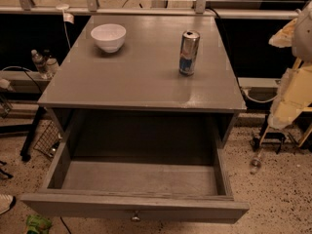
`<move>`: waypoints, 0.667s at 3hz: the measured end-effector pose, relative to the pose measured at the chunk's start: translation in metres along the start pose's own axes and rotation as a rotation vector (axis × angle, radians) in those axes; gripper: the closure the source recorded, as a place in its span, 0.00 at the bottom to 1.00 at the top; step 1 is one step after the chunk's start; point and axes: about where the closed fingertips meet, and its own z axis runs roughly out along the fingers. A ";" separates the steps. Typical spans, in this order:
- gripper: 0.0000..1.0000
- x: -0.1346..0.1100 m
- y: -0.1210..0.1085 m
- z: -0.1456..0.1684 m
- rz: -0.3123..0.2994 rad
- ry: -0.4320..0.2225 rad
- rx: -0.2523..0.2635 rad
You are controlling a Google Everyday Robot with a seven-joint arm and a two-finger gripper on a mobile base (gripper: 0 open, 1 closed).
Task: Place redbull can into top drawer
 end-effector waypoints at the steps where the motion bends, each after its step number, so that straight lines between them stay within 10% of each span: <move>1: 0.00 -0.001 -0.002 0.002 0.001 -0.006 0.000; 2: 0.00 -0.007 -0.028 0.023 0.010 -0.077 -0.002</move>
Offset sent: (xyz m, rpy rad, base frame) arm 0.0777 0.0020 -0.0282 0.1650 -0.0252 0.0316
